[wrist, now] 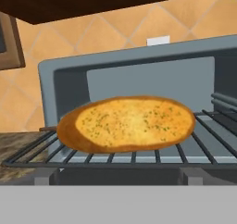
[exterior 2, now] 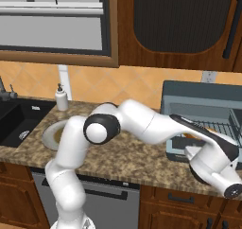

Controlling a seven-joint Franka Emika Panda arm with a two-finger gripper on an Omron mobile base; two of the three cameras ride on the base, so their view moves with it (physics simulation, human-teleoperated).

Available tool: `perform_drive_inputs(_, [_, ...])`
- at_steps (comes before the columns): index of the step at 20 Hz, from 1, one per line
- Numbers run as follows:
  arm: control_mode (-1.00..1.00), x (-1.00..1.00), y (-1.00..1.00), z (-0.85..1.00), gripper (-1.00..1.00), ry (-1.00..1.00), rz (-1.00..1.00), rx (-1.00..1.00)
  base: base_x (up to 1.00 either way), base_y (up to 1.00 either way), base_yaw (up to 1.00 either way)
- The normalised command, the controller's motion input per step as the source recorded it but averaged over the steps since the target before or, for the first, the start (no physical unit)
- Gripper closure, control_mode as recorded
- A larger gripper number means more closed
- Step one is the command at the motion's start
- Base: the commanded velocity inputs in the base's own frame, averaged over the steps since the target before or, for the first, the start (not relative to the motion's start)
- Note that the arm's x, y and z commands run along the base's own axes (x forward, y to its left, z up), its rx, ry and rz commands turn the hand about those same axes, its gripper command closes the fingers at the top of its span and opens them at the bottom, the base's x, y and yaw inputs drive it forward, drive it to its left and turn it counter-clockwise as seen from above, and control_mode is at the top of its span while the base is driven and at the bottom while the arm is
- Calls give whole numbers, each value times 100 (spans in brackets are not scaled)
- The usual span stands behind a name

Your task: Pick up the kebab skewer and baguette bread, and place them inside the toaster oven. Close the toaster oven door and start by setting the timer.

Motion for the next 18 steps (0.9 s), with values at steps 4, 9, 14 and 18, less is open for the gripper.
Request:
perform_drive_inputs(4, [-100, 15, -5, 0, -100, 0, -11, 0, 0, 0, 0])
perform_drive_inputs(9, [-100, 21, 0, -6, -100, 0, -2, 0, 0, 0, 0])
perform_drive_inputs(14, [-100, 26, 0, -11, -100, 0, 0, 0, 0, 0, 0])
perform_drive_inputs(18, [-100, 19, 0, -13, -100, 0, 0, 0, 0, 0, 0])
